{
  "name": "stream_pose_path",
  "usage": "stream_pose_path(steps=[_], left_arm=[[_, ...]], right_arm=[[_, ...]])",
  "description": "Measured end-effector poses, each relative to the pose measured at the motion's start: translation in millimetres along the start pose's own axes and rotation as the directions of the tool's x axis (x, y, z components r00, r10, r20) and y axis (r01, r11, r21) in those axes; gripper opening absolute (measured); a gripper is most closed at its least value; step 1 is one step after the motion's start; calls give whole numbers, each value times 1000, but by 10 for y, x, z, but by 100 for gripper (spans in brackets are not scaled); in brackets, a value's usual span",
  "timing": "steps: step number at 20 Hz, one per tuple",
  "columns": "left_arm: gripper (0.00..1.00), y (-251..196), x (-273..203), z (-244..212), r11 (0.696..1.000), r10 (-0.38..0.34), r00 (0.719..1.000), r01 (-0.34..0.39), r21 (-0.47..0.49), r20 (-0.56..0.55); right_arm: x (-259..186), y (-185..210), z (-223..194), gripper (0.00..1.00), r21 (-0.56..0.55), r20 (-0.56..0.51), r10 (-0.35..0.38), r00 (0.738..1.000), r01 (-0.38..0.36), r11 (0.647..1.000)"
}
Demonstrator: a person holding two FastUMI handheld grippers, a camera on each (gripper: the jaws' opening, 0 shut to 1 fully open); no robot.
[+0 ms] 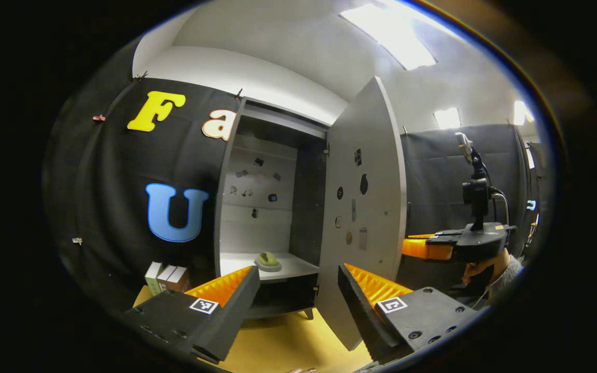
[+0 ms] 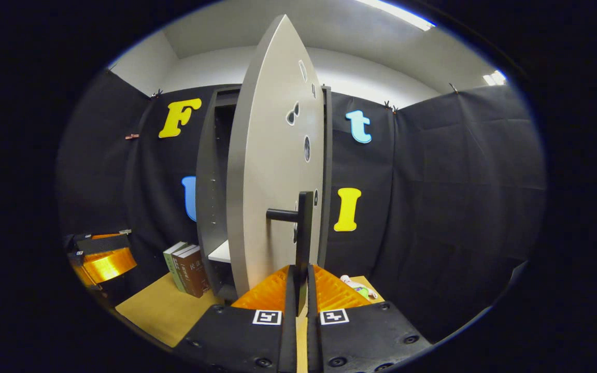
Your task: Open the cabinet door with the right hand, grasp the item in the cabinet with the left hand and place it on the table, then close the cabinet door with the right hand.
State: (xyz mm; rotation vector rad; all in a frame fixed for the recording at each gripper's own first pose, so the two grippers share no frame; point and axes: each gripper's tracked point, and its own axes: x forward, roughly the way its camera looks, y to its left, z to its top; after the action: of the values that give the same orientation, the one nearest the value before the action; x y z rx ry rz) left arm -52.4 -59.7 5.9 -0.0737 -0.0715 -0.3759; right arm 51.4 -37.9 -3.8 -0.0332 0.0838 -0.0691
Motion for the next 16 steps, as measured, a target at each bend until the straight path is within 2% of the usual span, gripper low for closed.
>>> stream_pose_path(steps=[2,9,13,16], left_arm=[[95,-98,259,-21,1000,-1,1000,1,6,5],[96,-356,1066,-241,1000,12,1000,-12,2,-26],[96,-330,1434,-504,999,35,994,-38,-25,-100],[95,-213,1683,-680,996,73,987,-78,-34,-144]], right_arm=[[29,-201,-73,12,27,-24,26,999,-25,999],[22,-656,34,12,75,-4,107,994,-106,992],[39,-904,24,11,16,-4,97,995,-97,995],[19,-872,23,8,44,-3,150,989,-150,988]])
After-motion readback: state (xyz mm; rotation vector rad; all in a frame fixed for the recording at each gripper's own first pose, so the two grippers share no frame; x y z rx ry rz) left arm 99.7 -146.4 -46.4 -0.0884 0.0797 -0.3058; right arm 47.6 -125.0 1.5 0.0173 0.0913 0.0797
